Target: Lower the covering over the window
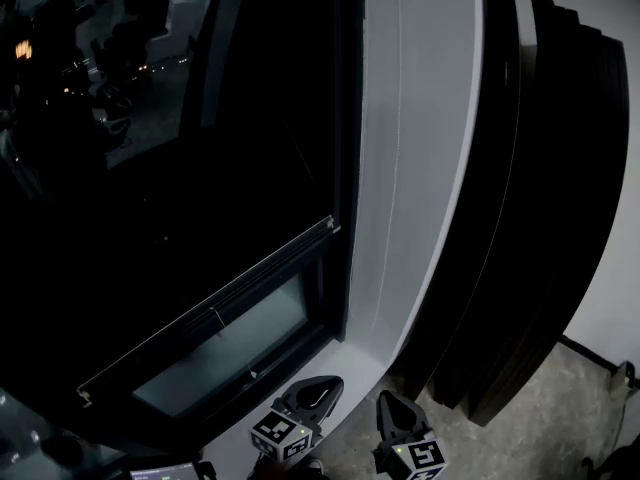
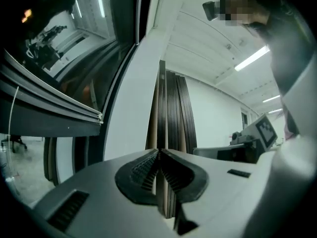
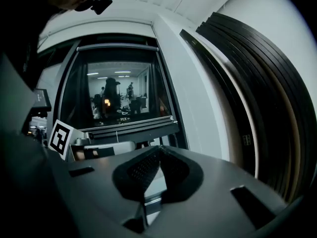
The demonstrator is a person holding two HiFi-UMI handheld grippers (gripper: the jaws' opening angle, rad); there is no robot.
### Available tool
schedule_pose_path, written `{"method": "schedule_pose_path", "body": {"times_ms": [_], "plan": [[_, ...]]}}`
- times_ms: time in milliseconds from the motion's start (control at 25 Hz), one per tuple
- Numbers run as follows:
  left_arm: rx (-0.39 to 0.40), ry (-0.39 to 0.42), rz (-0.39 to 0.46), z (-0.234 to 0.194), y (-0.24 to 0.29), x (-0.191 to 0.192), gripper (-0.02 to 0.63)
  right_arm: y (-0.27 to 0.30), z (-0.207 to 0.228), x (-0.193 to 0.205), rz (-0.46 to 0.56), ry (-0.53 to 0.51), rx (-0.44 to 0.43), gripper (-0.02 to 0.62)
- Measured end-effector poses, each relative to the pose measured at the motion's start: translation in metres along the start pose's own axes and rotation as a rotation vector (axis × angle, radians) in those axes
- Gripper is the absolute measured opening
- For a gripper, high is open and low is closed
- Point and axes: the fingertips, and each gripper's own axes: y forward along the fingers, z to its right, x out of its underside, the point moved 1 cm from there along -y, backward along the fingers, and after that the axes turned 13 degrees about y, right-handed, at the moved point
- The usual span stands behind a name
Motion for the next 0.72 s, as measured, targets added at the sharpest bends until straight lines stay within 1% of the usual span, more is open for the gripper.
{"method": "schedule_pose_path", "body": {"times_ms": [160, 280, 400, 560, 720], "plan": [[0.002, 0.005, -0.012, -0.044, 0.006, -0.005, 0.002, 0.045, 0.003, -0.01, 0.035, 0.007, 0.033, 0.003], [0.001, -0.003, -0.012, -0.069, 0.011, -0.002, 0.002, 0.078, 0.003, -0.019, 0.03, -0.017, 0.016, 0.003], [0.009, -0.014, -0.004, -0.083, 0.015, 0.001, 0.002, 0.108, 0.005, -0.036, 0.027, -0.033, -0.006, 0.003], [0.006, -0.024, -0.007, -0.096, 0.02, 0.003, 0.002, 0.159, 0.015, -0.069, 0.038, -0.104, -0.025, 0.005], [-0.026, -0.028, -0.004, -0.11, 0.023, 0.011, 0.002, 0.214, 0.024, -0.103, 0.032, -0.177, -0.036, 0.009]]}}
